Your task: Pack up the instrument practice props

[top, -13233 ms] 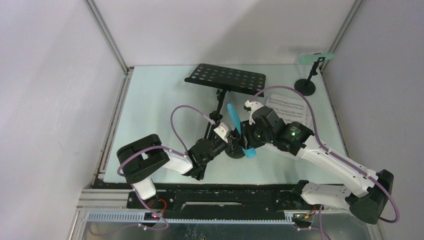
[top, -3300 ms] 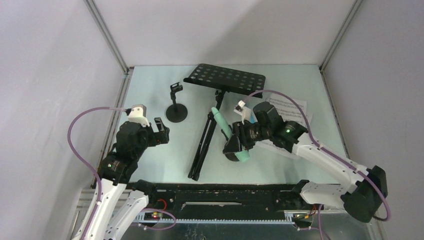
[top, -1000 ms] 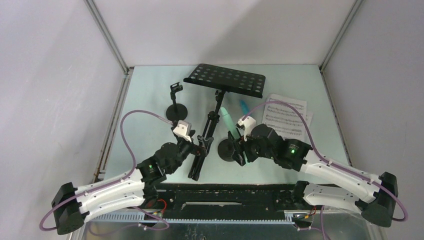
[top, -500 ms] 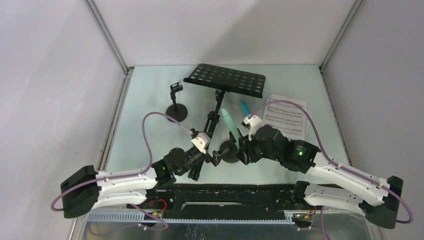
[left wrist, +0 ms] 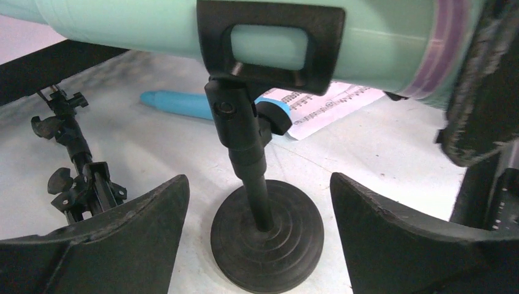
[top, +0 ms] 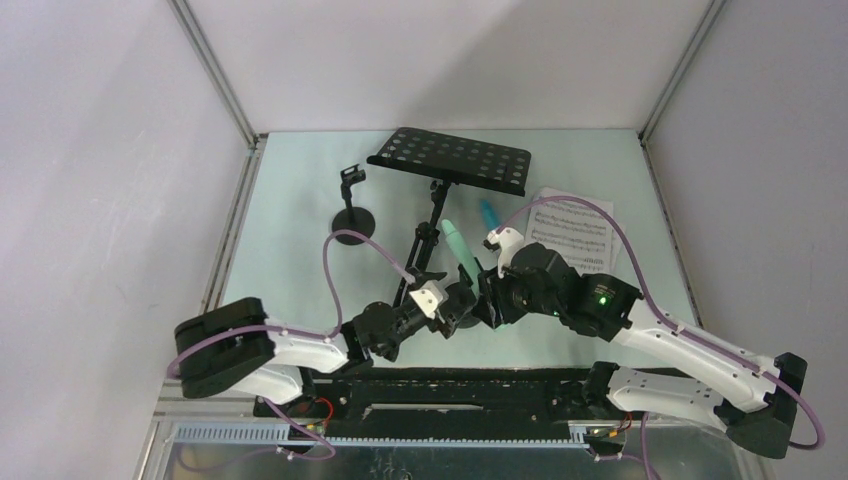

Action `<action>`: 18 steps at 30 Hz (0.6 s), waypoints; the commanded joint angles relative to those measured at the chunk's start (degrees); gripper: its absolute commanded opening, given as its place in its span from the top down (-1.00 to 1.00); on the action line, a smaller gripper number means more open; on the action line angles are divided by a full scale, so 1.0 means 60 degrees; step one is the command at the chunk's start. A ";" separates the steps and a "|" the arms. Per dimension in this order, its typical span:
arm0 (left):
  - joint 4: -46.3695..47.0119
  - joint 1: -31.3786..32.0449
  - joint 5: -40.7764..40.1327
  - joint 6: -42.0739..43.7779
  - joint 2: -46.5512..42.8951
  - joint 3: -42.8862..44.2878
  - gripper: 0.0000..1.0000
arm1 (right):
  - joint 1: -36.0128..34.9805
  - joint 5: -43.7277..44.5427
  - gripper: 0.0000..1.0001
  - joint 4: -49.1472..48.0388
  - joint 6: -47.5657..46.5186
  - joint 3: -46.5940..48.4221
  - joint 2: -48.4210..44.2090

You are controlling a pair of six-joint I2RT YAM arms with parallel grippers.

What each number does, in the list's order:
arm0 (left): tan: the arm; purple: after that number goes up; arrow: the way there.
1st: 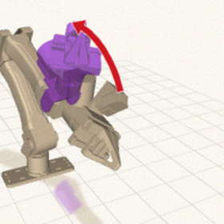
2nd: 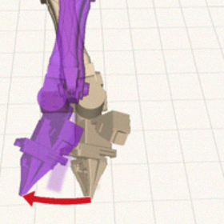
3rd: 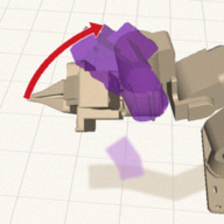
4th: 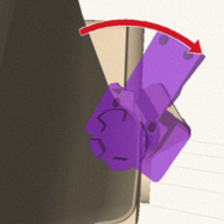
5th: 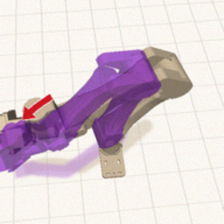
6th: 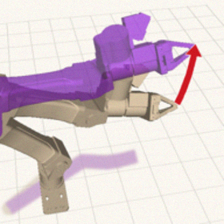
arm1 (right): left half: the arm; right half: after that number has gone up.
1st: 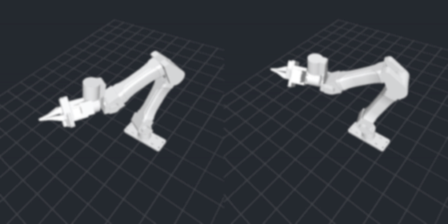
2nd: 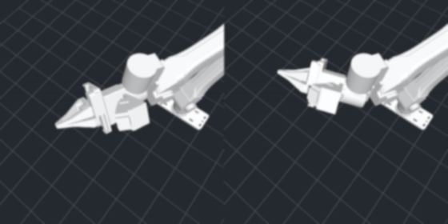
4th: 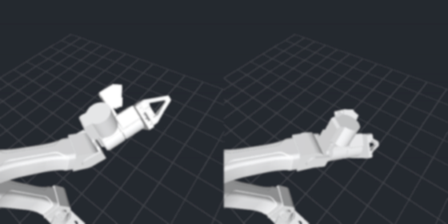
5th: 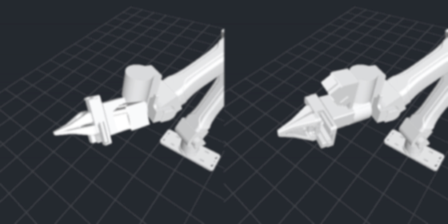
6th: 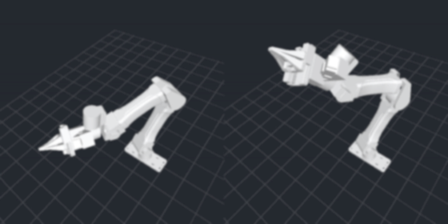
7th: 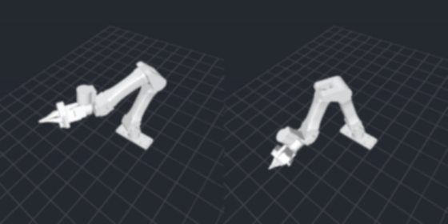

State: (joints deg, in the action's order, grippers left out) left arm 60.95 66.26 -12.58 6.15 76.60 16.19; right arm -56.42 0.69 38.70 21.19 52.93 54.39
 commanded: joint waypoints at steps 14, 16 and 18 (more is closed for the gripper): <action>0.3173 -0.0713 0.1665 -0.0941 0.1066 0.0464 -0.54 | 0.0051 -0.0602 1.00 0.0323 0.0150 0.0422 -0.0088; 0.3185 -0.1034 0.2005 -0.1376 0.1073 0.0488 -0.47 | 0.0044 -0.0635 1.00 0.0330 0.0149 0.0422 -0.0065; 0.3212 -0.1307 0.2616 -0.1549 0.1137 0.0556 -0.42 | 0.0044 -0.0688 1.00 0.0322 0.0145 0.0426 -0.0044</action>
State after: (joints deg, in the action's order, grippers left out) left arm 76.23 61.23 -4.43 0.99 83.37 16.29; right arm -56.23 -0.97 39.66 21.17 52.99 54.39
